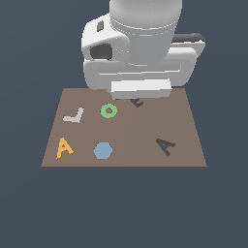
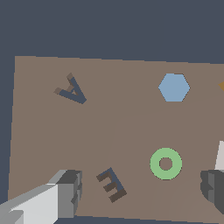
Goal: Insert a designated object into the corresponding slot on a board.
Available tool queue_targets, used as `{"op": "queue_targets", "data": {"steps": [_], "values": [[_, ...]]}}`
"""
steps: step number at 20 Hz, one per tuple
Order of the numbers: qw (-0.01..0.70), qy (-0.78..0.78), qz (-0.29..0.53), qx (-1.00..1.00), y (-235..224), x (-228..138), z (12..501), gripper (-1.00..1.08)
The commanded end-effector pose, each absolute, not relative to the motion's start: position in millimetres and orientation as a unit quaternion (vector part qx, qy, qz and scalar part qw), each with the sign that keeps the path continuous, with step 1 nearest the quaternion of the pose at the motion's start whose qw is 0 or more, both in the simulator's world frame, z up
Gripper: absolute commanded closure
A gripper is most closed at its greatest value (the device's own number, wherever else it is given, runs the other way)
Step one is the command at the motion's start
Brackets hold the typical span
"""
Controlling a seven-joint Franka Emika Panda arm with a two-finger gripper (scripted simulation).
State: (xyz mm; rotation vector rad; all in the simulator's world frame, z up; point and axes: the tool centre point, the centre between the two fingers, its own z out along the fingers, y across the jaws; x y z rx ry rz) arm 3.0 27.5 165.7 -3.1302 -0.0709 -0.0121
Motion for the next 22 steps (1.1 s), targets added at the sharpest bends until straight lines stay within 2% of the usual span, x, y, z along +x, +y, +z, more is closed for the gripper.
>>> {"op": "queue_targets", "data": {"steps": [1, 11, 22], "values": [[0.005, -0.023, -0.004, -1.0, 28, 3, 166, -0.92], [0.005, -0.039, -0.003, -0.999, 7, 7, 155, -0.92], [0.003, -0.093, -0.002, -0.996, -60, 28, 119, -0.92]]}}
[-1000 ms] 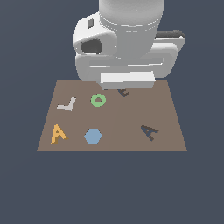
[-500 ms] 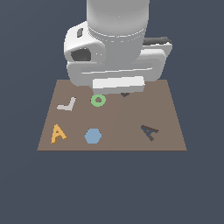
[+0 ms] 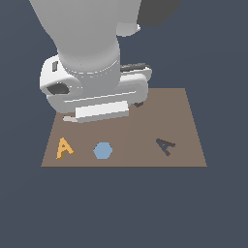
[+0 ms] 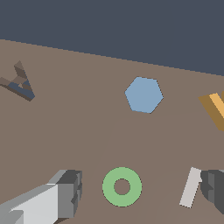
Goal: Insert a designated object into the corresponding slot on a board.
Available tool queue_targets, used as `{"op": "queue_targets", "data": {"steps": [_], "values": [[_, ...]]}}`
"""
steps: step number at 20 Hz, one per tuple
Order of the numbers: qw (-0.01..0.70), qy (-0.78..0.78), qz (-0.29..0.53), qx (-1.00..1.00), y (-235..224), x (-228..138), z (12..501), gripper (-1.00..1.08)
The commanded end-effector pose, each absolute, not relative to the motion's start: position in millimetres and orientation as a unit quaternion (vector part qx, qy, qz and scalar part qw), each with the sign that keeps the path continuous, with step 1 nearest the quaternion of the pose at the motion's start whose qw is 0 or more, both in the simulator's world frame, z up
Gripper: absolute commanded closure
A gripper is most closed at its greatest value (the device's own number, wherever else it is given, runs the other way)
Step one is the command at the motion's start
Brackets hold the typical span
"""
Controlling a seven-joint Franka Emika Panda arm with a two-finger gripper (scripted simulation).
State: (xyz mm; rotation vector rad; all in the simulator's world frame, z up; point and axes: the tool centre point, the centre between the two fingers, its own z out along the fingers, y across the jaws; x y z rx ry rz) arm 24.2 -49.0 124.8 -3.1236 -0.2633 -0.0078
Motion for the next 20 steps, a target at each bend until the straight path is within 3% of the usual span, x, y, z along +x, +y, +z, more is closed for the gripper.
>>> {"op": "queue_targets", "data": {"steps": [1, 11, 20], "values": [[0.003, -0.099, -0.002, -0.995, -68, 31, 114, -0.92], [0.001, -0.158, -0.001, -0.987, -138, 65, 75, -0.92], [0.0, -0.188, 0.0, -0.982, -171, 86, 56, -0.92]]}}
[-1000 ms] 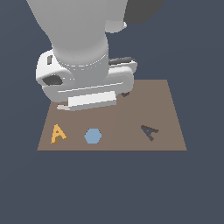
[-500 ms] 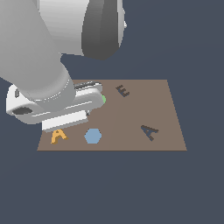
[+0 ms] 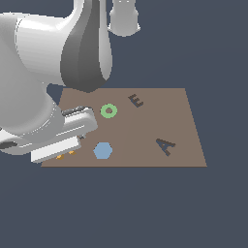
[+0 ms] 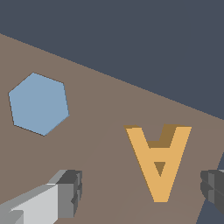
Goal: Insert a designated object into the corresponding slot on a board.
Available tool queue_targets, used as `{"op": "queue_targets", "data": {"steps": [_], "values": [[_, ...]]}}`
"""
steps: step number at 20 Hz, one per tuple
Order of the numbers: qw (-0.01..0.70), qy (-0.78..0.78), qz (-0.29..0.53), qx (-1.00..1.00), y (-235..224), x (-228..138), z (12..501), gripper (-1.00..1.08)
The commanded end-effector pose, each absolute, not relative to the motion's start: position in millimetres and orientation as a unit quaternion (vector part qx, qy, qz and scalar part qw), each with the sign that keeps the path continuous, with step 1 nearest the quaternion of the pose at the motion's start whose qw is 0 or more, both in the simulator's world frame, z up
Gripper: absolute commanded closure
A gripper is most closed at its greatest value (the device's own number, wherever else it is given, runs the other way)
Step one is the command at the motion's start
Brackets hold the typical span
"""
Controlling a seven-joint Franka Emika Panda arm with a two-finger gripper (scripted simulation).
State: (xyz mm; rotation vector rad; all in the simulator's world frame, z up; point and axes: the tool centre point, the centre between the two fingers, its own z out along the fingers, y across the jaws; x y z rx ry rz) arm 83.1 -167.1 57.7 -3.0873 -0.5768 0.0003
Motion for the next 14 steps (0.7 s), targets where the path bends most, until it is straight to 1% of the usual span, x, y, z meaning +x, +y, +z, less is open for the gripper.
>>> {"op": "queue_targets", "data": {"steps": [1, 14], "values": [[0.0, -0.19, 0.0, -0.982, -172.6, 88.0, 54.5, -0.92], [0.0, -0.197, 0.0, -0.98, -179.8, 93.9, 46.5, -0.92]]}}
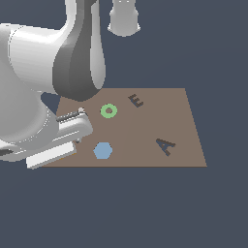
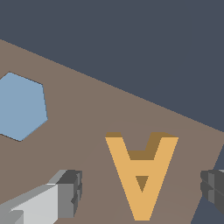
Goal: Insert a designated object into the corresponding slot on a board.
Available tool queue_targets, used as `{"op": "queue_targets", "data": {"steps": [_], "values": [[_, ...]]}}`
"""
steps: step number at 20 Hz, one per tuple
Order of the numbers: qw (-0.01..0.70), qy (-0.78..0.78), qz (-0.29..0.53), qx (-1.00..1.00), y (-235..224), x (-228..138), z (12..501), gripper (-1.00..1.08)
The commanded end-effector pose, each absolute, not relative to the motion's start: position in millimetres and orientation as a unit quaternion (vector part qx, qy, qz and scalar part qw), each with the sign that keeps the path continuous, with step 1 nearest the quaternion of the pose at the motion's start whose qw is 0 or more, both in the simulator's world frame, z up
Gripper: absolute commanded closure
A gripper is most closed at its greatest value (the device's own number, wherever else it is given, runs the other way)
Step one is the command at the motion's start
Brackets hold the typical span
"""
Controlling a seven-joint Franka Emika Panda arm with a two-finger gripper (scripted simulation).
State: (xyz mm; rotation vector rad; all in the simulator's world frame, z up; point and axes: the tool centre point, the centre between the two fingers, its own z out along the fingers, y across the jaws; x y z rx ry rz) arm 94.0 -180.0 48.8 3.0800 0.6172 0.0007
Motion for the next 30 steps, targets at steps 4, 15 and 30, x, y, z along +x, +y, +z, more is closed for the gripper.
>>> {"op": "queue_targets", "data": {"steps": [4, 15, 30], "values": [[0.0, 0.197, 0.0, 0.98, -180, 95, 34, -0.92], [0.0, 0.198, 0.0, 0.98, -180, 95, 30, 1.08], [0.0, 0.222, 0.0, 0.975, -149, 101, 34, 1.08]]}}
